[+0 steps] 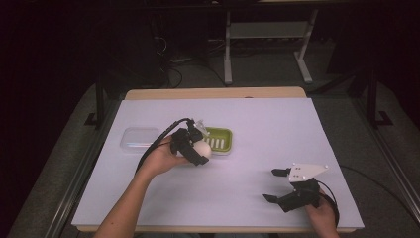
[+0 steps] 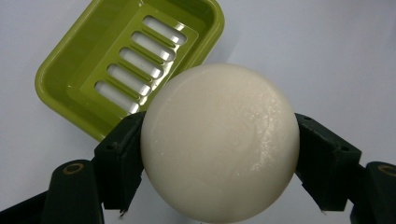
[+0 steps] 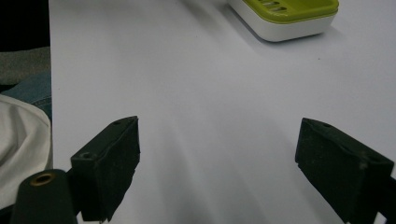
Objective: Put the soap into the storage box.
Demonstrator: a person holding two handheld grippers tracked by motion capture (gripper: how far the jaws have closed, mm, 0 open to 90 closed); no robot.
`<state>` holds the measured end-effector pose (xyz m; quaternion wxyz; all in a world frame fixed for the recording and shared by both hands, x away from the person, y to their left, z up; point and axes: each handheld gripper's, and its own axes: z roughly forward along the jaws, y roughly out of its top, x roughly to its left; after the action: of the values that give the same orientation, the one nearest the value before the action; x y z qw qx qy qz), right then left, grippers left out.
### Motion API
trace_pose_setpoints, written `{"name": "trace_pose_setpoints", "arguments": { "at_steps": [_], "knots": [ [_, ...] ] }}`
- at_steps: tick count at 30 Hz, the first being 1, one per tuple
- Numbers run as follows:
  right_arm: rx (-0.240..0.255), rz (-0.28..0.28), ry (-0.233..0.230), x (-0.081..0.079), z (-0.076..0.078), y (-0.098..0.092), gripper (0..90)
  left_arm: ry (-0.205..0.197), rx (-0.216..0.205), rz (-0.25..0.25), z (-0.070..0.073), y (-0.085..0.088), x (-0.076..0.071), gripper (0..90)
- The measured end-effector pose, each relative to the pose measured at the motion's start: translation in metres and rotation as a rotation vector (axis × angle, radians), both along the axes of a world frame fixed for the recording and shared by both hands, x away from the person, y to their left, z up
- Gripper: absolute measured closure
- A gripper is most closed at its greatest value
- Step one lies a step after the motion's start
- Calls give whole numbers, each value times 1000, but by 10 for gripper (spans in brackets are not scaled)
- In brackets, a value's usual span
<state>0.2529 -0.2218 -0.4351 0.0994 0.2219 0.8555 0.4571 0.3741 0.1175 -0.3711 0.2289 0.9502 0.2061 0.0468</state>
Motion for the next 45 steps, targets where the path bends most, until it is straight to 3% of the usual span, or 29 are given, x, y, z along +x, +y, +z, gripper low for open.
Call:
{"name": "trace_pose_setpoints", "arguments": {
  "at_steps": [27,40,45],
  "knots": [
    [13,-4,4,2,0,-2,131,1,-1,27,10,-13,35,249],
    [14,-2,4,2,-1,-3,131,-3,5,21,13,-25,45,249],
    [16,-3,5,2,0,-3,131,6,-7,40,11,-27,50,249]
  ]
}}
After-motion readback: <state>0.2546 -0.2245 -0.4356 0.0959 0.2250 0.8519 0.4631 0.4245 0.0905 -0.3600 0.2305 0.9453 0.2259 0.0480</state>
